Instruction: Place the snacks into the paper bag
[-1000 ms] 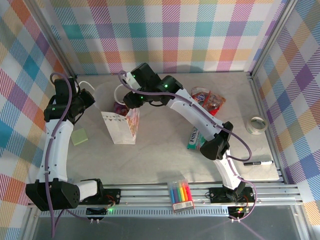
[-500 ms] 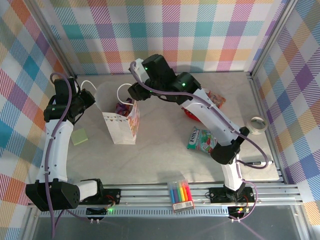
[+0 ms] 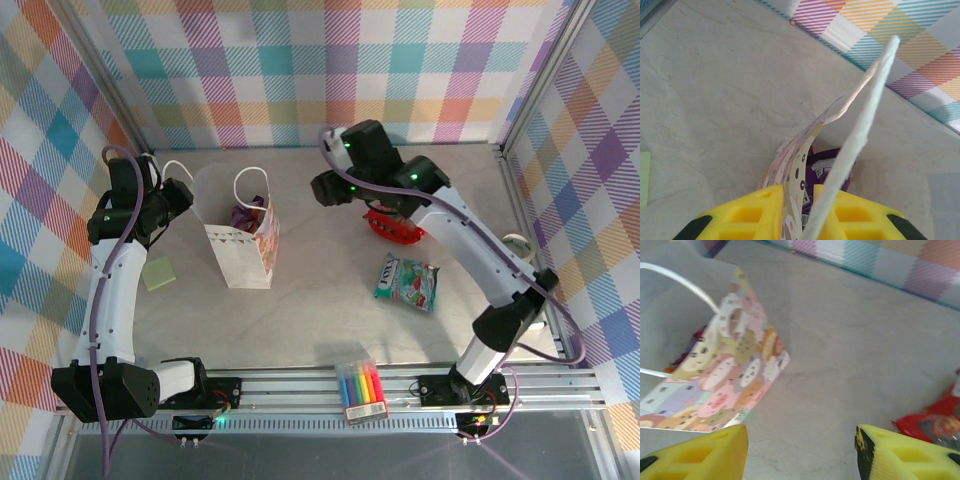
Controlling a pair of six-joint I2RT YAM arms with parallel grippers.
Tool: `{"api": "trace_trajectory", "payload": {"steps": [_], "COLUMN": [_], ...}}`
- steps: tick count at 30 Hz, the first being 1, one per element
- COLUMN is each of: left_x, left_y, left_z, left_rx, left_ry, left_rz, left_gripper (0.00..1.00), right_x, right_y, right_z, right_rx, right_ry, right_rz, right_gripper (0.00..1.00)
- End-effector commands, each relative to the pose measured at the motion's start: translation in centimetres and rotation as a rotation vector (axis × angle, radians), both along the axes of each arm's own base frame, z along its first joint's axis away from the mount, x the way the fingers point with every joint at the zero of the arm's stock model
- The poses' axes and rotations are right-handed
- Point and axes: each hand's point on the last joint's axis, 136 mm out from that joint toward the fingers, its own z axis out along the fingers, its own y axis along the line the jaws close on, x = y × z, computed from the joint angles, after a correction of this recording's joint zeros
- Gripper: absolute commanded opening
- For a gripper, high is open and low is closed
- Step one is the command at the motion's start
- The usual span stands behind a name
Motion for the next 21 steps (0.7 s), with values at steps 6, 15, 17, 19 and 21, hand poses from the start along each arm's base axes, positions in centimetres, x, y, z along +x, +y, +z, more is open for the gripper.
{"api": "trace_trajectory", "payload": {"steps": [6, 15, 17, 19, 21], "left_x": [-0.4, -0.5, -0.5, -0.6, -0.7], "left_y": [-0.5, -0.8, -0.8, -0.9, -0.8], "left_z": [0.5, -0.4, -0.7, -0.8, -0.9], "left_rx": [-0.002, 0.01, 0.01, 0.009, 0.012], "left_ry": [-0.016, 0.026, 0.029, 0.032, 0.037], "left_rz": [-0.048, -0.081, -0.082, -0.083, -0.084], "left_gripper": [0.24, 0.27, 0.27, 0.27, 0.28], "right_x": [0.2, -1.3, -1.6, -1.9, -2.1], "right_y": [-6.5, -11.9, -12.8, -13.6, -14.5], "right_z": [-1.7, -6.4, -7.2, -7.8, -8.5], "right_rx": [0.118, 0.166, 0.166, 0.184, 0.221], "right_ry": [0.082, 0.232, 0.254, 0.279, 0.317], "right_rz": [-0.199, -0.352, -0.371, -0.39, -0.412], "right_gripper": [0.64, 0.79, 0.84, 0.87, 0.89]}}
